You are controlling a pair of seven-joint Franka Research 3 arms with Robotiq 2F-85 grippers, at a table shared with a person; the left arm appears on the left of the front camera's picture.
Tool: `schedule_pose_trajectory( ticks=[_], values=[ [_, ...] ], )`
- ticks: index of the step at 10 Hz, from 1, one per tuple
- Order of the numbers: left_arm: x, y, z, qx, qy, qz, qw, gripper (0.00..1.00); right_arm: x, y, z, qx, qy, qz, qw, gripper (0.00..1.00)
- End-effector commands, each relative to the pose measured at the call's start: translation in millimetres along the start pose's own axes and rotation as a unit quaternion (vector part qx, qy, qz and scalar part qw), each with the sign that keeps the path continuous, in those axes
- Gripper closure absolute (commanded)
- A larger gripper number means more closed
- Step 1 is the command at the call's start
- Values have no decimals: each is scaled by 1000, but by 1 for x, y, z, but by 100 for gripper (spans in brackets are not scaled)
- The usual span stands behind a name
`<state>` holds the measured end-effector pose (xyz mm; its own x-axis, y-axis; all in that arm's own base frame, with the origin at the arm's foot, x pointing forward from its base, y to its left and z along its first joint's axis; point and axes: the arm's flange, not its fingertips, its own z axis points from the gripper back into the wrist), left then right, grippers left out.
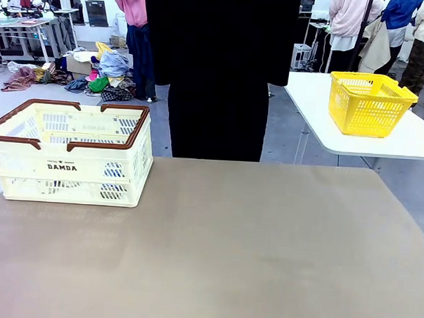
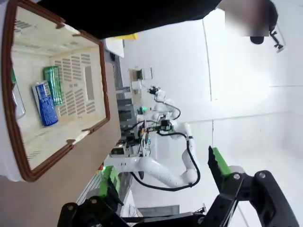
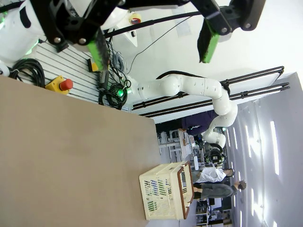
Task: Place the drinks into the Shopping basket.
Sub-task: Pick up one drink and place it into the Shopping basket.
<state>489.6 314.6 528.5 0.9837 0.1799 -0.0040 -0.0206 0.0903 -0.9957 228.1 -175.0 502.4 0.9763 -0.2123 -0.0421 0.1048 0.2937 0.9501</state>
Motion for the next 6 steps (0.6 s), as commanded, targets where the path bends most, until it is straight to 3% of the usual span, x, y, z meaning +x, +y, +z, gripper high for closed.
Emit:
schedule_pose_trajectory(
  ticks=[1, 6],
  values=[
    [-11, -19, -22, 29, 35, -12, 999, 0, -2, -1, 3, -4, 4, 10, 1000, 0],
    [-11, -19, -22, 29, 35, -12, 999, 0, -2, -1, 3, -4, 4, 10, 1000, 0]
  ],
)
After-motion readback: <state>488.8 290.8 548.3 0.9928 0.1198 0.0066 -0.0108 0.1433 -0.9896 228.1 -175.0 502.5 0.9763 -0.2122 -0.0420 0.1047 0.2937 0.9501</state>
